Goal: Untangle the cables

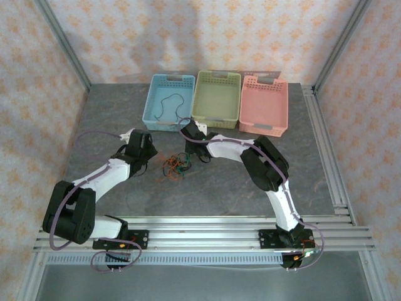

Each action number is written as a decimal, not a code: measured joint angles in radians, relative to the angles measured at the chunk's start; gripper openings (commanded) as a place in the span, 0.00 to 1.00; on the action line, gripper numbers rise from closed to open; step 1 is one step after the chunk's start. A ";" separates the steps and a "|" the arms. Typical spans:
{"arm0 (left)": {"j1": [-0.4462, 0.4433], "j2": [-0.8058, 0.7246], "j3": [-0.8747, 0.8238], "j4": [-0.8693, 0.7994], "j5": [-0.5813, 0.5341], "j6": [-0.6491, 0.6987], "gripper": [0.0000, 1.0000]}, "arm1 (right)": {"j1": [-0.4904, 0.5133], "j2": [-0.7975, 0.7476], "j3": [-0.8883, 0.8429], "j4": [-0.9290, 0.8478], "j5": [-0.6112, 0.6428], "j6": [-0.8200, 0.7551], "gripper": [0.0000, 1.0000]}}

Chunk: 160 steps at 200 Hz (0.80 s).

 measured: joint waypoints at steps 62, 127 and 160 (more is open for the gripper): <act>0.000 -0.001 0.000 0.001 -0.005 -0.002 0.00 | -0.023 -0.001 0.191 -0.198 -0.021 0.011 0.48; 0.000 -0.008 0.000 0.000 -0.020 -0.009 0.00 | -0.017 0.013 0.238 -0.365 -0.104 0.071 0.47; 0.000 -0.008 0.000 0.000 -0.023 -0.009 0.00 | -0.017 0.066 0.281 -0.399 -0.126 0.087 0.46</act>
